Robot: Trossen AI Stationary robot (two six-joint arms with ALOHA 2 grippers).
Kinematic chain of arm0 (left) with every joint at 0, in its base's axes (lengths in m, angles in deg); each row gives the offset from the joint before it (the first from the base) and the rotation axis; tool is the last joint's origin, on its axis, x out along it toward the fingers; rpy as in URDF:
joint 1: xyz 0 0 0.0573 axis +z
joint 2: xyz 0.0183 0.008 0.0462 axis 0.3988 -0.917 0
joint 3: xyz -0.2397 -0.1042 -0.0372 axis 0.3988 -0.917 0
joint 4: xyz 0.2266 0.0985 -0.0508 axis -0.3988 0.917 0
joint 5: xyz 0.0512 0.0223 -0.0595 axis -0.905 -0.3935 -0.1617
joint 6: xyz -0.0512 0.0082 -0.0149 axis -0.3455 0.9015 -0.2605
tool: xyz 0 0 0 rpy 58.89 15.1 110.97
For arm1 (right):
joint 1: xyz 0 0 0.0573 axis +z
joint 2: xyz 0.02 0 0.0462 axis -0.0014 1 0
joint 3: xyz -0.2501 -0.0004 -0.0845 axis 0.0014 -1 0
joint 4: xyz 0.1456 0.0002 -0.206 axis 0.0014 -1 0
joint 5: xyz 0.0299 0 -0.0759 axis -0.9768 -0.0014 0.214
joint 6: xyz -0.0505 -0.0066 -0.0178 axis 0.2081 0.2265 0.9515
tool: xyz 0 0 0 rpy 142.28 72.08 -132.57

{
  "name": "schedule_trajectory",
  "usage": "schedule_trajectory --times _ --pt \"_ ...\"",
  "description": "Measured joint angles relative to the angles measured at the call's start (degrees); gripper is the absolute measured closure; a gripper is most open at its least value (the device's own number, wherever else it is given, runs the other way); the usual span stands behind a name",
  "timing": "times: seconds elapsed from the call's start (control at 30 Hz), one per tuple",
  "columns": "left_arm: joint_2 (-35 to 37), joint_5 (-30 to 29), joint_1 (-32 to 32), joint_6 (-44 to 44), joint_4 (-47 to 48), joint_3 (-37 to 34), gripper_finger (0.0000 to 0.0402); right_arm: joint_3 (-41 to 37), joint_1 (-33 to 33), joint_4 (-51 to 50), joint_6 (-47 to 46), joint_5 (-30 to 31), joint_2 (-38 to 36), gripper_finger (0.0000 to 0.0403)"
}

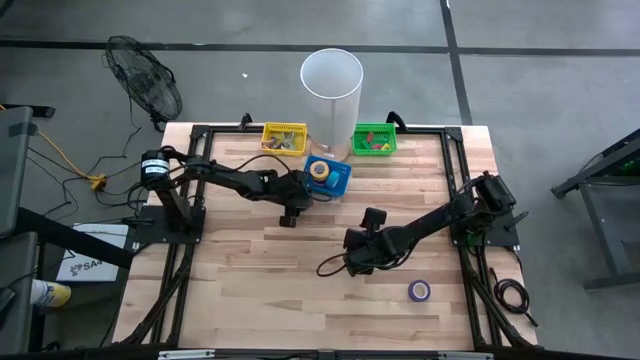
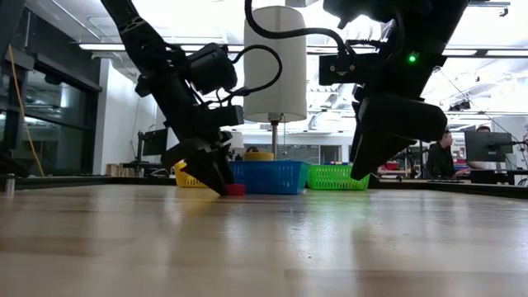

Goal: Pick and place Stapler, Stapler remover, tape
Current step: Put the red stapler into the green basket

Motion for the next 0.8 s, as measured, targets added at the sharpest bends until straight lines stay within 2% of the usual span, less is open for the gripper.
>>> schedule_trajectory --times 0.27,0.8 --pt "-0.07 -0.74 0.09 0.30 -0.68 -0.07 0.0215 0.00 0.00 0.16 0.08 0.00 0.00 0.0157" --pt "-0.17 2.31 0.22 -10.83 -1.31 -0.11 0.0215 0.00 0.11 0.35 0.13 -0.16 0.00 0.0157"
